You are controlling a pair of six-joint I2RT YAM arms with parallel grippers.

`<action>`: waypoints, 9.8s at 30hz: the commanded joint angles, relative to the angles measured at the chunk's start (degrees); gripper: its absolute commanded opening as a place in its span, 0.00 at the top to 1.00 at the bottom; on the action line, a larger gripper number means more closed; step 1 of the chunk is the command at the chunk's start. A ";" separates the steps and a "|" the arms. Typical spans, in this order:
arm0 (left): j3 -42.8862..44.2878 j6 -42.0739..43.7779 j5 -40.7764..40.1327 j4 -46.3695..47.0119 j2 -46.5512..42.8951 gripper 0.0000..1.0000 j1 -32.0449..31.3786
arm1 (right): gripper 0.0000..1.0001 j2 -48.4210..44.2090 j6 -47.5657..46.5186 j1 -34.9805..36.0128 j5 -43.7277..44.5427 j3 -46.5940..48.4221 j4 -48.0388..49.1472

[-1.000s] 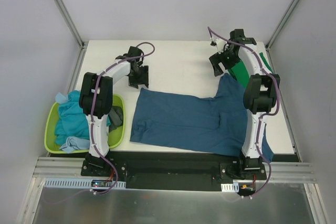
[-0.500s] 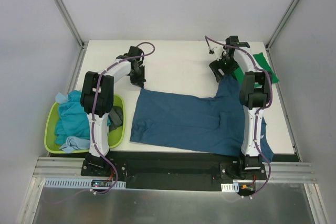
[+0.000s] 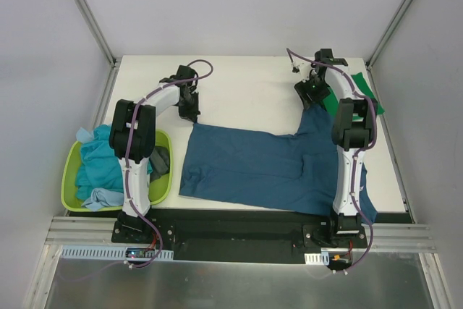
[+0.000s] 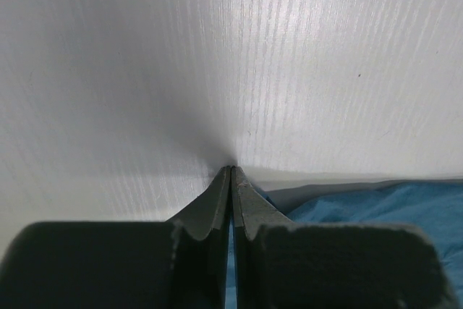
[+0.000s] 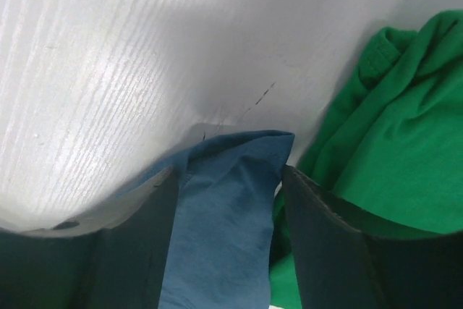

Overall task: Fold and stack the t-shirts
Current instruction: Grap the side of the flattened tshirt furthest away from the robot with both arms, then fold the other side of the tshirt into a rectangle, then rotate the tshirt 90 degrees, then grab the bottom of the folded rectangular tshirt with both arms, then fold the folded rectangular tshirt in 1/3 of the way

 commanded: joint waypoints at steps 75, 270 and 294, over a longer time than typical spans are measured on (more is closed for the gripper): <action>-6.71 -9.24 -8.28 3.11 -8.75 0.51 -3.27 | 1.00 -86.54 34.80 9.48 11.95 -66.47 3.45; -67.87 -40.87 5.78 13.04 -64.00 1.00 -39.48 | 1.00 -87.66 89.81 50.17 -10.82 -105.31 39.23; -34.32 -23.04 -3.98 13.31 -44.62 1.00 -24.12 | 1.00 -78.12 69.61 29.71 -2.55 -85.38 46.51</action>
